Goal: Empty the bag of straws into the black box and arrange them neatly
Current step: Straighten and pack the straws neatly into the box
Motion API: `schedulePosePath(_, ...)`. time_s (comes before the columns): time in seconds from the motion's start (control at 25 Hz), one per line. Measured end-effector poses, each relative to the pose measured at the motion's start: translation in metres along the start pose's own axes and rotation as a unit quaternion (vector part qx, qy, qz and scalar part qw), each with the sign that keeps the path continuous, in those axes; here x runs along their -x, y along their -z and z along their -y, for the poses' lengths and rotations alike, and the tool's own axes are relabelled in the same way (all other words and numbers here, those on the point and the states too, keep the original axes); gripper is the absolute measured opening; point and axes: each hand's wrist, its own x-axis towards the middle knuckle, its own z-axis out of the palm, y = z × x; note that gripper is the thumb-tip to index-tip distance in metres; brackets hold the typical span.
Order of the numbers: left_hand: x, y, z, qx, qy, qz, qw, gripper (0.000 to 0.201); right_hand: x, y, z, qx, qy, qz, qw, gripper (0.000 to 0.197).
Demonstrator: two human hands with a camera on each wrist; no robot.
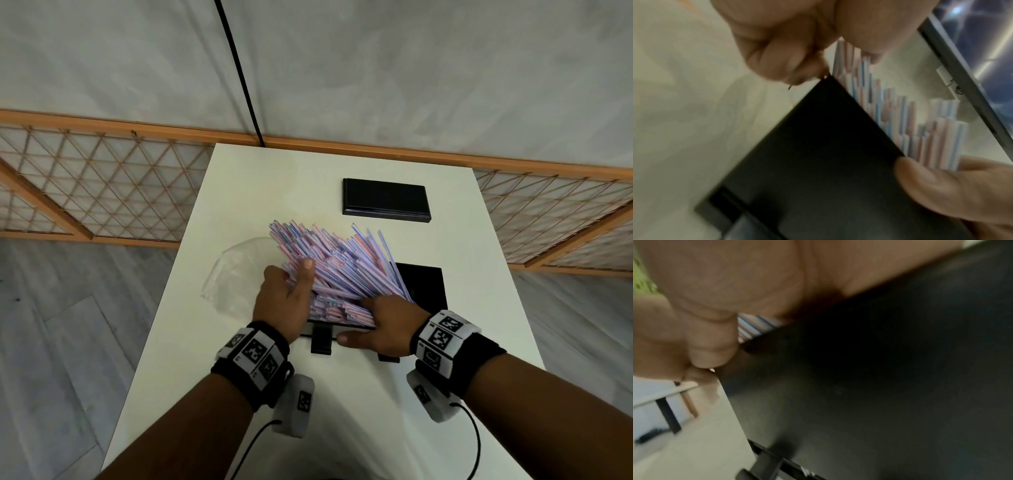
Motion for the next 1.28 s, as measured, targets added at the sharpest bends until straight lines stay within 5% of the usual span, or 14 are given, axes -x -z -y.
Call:
schedulePosePath(0.12,0.0,-0.013,0.002,0.13,0.01,0.045,0.99,0.057,-0.008,-0.003,0.005,-0.028,0.002,0.0,1.0,0.063)
schedulePosePath(0.2,-0.002,-0.018,0.005,0.208,0.034,0.073,0.975,0.085,-0.013,0.001,0.009,-0.05,-0.016,0.009,0.999,0.049)
schedulePosePath(0.32,-0.005,-0.022,0.007,0.272,0.06,0.021,0.96,0.094,-0.018,0.004,0.014,-0.047,-0.023,0.053,0.997,0.046)
schedulePosePath(0.48,-0.007,-0.016,0.01,0.243,0.015,-0.066,0.968,0.068,-0.021,0.015,0.025,-0.062,0.008,0.066,0.996,0.047)
schedulePosePath(0.76,0.001,-0.01,0.012,0.131,-0.06,-0.051,0.988,0.049,-0.028,0.013,0.028,-0.034,0.008,0.055,0.998,0.047)
schedulePosePath(0.96,0.001,-0.004,0.016,0.089,-0.011,-0.055,0.994,0.006,-0.023,0.008,0.015,-0.018,-0.016,0.021,0.999,0.069)
schedulePosePath(1.16,-0.009,0.0,0.002,-0.014,-0.009,-0.02,1.0,0.032,-0.024,0.016,0.023,-0.034,-0.067,0.105,0.992,0.049)
schedulePosePath(1.28,-0.013,-0.001,-0.001,-0.028,-0.023,-0.025,0.999,0.025,-0.033,0.014,0.028,-0.058,-0.055,0.118,0.99,0.068)
